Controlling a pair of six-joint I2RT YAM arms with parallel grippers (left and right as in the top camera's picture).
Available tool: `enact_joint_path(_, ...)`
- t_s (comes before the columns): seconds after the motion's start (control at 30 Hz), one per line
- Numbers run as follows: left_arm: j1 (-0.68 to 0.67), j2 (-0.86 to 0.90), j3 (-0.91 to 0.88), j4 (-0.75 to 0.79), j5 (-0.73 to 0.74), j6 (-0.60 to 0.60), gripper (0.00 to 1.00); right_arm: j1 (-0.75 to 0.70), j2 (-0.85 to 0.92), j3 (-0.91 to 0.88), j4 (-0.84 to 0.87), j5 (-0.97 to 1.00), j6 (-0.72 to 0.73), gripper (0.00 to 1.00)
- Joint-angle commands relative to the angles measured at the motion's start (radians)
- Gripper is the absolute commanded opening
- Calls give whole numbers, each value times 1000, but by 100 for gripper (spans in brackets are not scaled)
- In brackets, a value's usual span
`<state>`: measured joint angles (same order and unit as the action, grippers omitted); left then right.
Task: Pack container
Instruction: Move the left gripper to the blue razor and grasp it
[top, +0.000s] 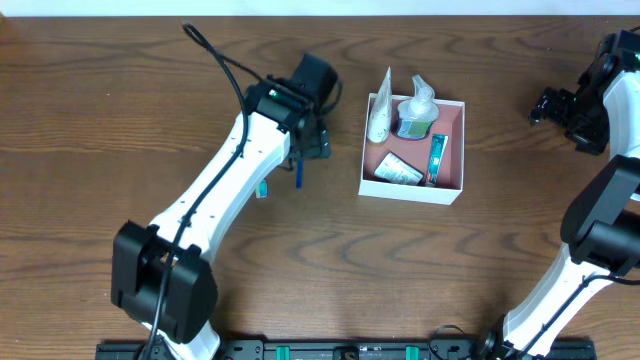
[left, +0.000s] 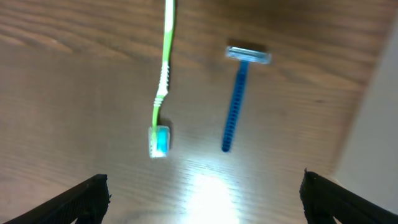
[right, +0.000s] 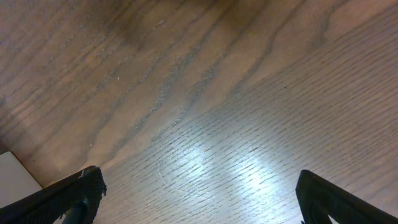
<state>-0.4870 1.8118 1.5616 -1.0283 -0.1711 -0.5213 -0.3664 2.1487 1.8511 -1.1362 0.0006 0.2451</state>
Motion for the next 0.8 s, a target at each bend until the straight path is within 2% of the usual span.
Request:
enact_joint_path(0.0,41,12,-97,73,76,90,98,-7,-3,0,0,10,9,99)
enact_joint_path(0.1,68,12,-185,171,164,129,98,-6,-3,0,0,10,9,99)
enact_joint_path(0.27,79,18,-261,258,164,156,98,-6,-3,0,0,10,9,99)
enact_joint_path(0.43,77,55,-264,295,163,200,98,-6,-3,0,0,10,9,99)
enact_joint_path(0.77,75,175,-264,327,163,215,98,-6,-3,0,0,10,9,99)
